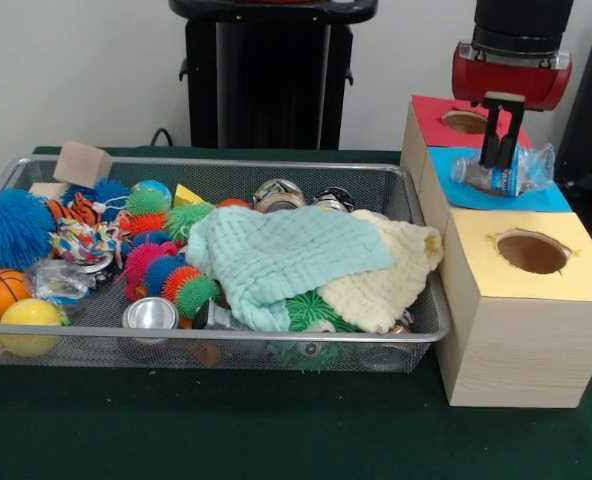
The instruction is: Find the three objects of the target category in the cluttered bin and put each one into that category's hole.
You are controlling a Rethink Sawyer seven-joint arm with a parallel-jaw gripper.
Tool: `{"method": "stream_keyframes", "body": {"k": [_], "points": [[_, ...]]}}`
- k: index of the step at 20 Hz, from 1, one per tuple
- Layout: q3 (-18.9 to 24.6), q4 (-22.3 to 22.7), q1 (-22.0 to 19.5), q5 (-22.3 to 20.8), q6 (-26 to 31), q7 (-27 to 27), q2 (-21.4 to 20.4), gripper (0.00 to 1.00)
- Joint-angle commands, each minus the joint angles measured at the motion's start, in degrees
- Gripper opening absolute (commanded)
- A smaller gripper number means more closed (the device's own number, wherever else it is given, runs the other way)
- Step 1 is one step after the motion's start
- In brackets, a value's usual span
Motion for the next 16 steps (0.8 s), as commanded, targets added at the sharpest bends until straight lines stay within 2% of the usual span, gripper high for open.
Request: {"method": "stream_keyframes", "body": {"k": [1, 11, 16], "points": [[1.6, 3.0, -0.7, -3.0, 5.2, 5.6, -0.8, 0.0], [2.2, 3.4, -1.8, -3.0, 5.9, 4.5, -1.6, 0.0], [2.6, 5.2, -2.5, -3.8, 2.8, 3.6, -1.4, 0.0]]}}
